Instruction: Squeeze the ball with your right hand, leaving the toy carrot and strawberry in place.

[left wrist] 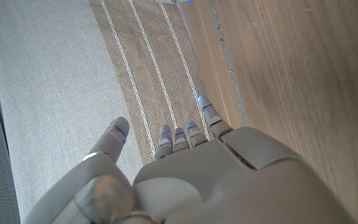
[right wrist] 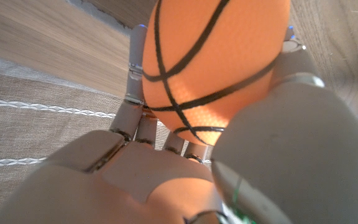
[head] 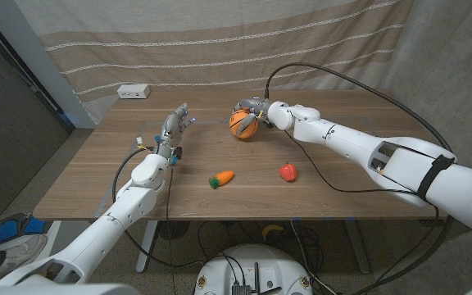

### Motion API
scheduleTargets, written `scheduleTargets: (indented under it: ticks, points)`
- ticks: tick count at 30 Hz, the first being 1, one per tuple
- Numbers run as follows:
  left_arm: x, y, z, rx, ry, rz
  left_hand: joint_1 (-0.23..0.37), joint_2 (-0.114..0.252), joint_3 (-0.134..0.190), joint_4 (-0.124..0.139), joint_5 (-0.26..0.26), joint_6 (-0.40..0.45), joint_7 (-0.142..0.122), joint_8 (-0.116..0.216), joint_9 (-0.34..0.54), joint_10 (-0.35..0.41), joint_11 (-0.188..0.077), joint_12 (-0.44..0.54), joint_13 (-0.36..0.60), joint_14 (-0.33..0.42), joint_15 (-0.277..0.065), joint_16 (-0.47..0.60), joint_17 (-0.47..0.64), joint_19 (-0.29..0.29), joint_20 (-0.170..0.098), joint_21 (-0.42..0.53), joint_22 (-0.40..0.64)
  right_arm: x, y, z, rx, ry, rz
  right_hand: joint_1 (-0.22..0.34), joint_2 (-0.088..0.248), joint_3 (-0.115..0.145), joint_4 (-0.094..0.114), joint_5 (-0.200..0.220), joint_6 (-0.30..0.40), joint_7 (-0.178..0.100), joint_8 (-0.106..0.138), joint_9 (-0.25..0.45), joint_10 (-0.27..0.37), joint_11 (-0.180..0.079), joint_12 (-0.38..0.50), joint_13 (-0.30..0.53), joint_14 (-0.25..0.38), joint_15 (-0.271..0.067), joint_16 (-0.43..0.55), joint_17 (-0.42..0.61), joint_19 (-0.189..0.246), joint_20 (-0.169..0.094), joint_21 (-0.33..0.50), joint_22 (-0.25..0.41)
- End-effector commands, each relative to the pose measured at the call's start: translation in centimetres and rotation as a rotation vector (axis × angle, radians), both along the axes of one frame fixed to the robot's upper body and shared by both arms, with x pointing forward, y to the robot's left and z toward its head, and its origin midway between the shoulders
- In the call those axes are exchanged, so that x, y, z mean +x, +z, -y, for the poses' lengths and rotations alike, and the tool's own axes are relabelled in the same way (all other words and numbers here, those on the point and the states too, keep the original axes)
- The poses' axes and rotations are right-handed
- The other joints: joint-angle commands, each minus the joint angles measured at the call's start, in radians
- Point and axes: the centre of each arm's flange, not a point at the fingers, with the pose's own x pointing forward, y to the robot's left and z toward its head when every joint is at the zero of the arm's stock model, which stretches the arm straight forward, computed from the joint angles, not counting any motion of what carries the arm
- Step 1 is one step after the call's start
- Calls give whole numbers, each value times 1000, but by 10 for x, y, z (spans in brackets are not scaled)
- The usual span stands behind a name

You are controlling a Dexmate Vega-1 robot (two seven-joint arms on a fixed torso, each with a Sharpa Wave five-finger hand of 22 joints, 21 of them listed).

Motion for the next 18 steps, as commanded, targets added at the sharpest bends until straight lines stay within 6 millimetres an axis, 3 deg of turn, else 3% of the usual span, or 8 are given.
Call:
scheduleTargets:
  ticks: [1,18]
  points:
    - [-2,0,1,2,-2,5,-6,27,2,-6,0,9,-1,3,3,-2,5,7,3,1,1,2,1,7,1,-6,2,-16,15,12,83,45,39,339,353,-5,2,7,252,171,0,2,179,42,2,6,385,-428,-3,2,-111,-226,10,-3]
    - [-6,-1,1,6,0,11,-7,27,3,-8,0,9,-2,3,3,-2,6,7,3,1,1,2,1,9,1,-10,2,-38,35,36,209,24,64,343,348,-8,3,16,256,173,-9,3,180,44,-3,18,390,-427,-6,1,-113,-227,22,-20]
